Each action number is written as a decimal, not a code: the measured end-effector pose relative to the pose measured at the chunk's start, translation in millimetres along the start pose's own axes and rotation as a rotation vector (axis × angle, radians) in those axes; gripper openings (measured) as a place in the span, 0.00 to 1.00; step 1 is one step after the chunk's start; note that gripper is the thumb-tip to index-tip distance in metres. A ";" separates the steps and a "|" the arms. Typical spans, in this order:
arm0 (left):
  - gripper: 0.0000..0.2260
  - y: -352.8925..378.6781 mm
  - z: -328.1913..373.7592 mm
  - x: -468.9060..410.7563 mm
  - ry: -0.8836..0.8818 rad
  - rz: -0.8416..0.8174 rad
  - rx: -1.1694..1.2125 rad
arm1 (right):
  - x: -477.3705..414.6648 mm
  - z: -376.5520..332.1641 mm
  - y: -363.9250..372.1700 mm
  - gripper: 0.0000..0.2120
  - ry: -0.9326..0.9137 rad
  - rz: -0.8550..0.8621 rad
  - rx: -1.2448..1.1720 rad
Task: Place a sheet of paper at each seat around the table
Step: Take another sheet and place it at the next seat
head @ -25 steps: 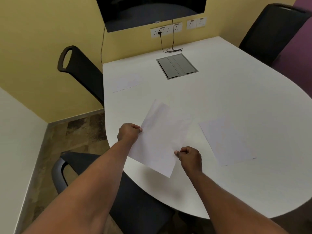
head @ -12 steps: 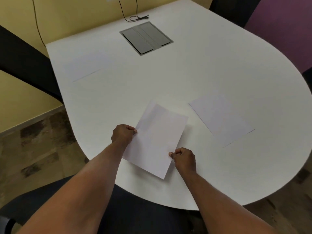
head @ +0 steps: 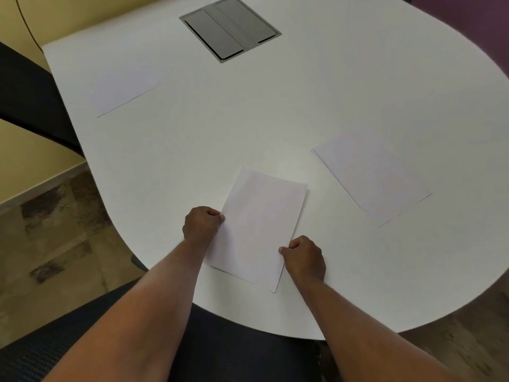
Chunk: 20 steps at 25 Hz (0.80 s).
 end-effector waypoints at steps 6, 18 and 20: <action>0.05 2.3 -1.9 -1.5 -0.034 0.029 -0.032 | -2.4 3.5 -2.3 0.16 0.026 -0.001 0.002; 0.07 -24.6 19.0 27.9 0.008 0.079 0.035 | 9.5 -9.1 -51.3 0.18 0.005 -0.013 -0.083; 0.07 -39.1 31.6 47.0 0.042 0.089 0.051 | 21.4 -22.5 -72.7 0.17 -0.023 0.007 -0.100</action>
Point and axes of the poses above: each hand's wrist, its own x-axis away from the middle knuckle, its own y-axis out of the palm, z = x × y, the point moved 5 cm from there along -x, towards the middle knuckle, and after that the axes turned 9 degrees about -x, right-handed, at the moved point
